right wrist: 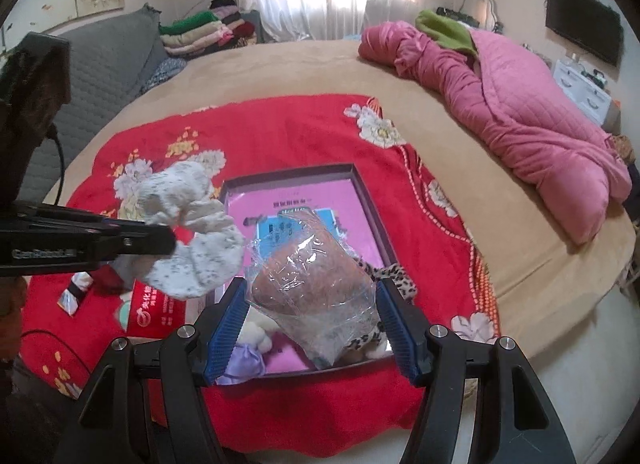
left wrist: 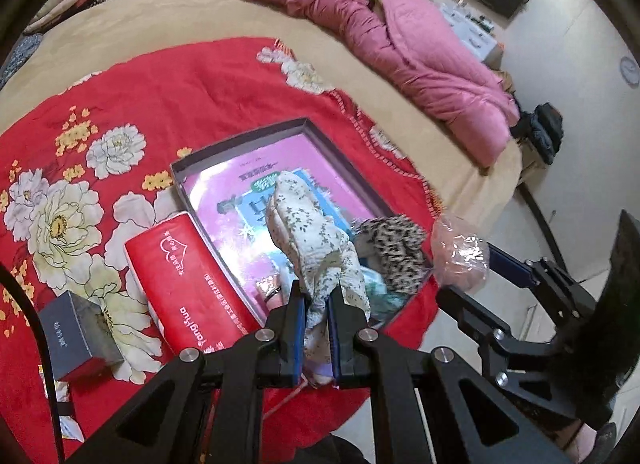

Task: Organize soft objects
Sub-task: 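Carry the scrunchie with the left tool while the right tool carries the clear bag to the tray, then open the left tool to drop the scrunchie in the tray while the right tool releases the bag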

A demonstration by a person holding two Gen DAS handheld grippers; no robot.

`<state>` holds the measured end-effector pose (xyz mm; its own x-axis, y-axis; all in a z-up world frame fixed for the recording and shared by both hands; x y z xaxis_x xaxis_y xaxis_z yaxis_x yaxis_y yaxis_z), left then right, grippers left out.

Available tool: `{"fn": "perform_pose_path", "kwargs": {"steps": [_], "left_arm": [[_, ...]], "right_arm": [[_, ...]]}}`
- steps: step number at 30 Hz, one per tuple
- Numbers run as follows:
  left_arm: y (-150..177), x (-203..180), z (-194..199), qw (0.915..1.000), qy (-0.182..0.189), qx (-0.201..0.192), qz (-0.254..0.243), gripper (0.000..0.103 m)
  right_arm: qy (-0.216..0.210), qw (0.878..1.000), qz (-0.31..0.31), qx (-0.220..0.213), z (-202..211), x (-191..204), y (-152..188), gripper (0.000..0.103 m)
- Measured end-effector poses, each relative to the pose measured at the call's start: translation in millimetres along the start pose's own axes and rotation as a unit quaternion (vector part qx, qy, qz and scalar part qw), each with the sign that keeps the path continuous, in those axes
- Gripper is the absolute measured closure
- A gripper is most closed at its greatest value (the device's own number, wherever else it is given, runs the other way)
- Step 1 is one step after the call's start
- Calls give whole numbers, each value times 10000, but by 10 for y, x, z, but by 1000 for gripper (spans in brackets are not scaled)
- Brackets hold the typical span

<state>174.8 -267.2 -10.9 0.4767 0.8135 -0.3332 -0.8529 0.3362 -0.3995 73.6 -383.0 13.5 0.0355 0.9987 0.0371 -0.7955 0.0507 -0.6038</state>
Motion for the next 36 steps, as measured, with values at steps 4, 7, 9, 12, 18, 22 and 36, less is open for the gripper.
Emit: {"fn": "perform_pose_path", "kwargs": {"steps": [4, 7, 9, 12, 18, 22, 36], "left_arm": [[23, 71, -193, 9997, -96, 199, 43, 93], [47, 105, -295, 9994, -119, 320, 36, 92], [54, 119, -348, 9992, -122, 387, 39, 92], [56, 130, -415, 9989, -109, 458, 22, 92], [39, 135, -470, 9986, -179, 486, -61, 92], [21, 143, -498, 9984, -235, 504, -130, 92], [57, 155, -601, 9976, -208, 661, -95, 92]], "right_arm": [[81, 9998, 120, 141, -203, 28, -8, 36], [176, 9994, 216, 194, -349, 37, -38, 36], [311, 9987, 307, 267, -454, 27, -46, 36], [512, 9977, 299, 319, -595, -49, -62, 36], [511, 9951, 462, 703, -945, -77, 28, 36], [549, 9932, 525, 878, -1102, -79, 136, 36], [685, 9921, 530, 910, -1110, -100, 203, 30]]}}
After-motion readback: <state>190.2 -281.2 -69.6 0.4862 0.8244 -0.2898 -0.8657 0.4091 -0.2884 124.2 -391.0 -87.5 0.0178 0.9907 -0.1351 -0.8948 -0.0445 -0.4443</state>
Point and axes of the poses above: each gripper's, at about its wrist camera, not at the fingertips, and z roughly against the way its jaws point, x to its left, y to its underside, the point moved 5 cm from there along -z, roughly the way its jaws point, and after that the axes turned 2 degrees about y, right-handed, at the moved point
